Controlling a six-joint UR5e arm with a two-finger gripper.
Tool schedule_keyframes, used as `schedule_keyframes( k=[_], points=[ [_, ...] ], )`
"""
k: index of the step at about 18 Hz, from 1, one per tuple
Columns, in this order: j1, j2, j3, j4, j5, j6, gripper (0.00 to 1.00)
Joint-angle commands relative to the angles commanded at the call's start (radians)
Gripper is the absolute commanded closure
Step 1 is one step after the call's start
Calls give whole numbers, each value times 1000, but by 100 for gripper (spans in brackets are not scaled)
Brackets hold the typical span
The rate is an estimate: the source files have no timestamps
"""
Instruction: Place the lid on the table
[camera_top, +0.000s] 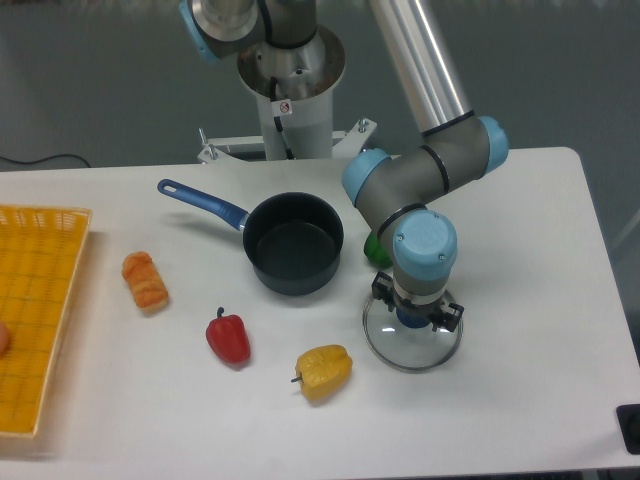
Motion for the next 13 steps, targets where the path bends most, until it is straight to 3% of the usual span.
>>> schedule_keyframes(
  k=[8, 13],
  points=[
    [0, 23, 15, -2, -5, 5, 0],
    [-3, 86, 11, -5, -14, 6, 0]
  ],
)
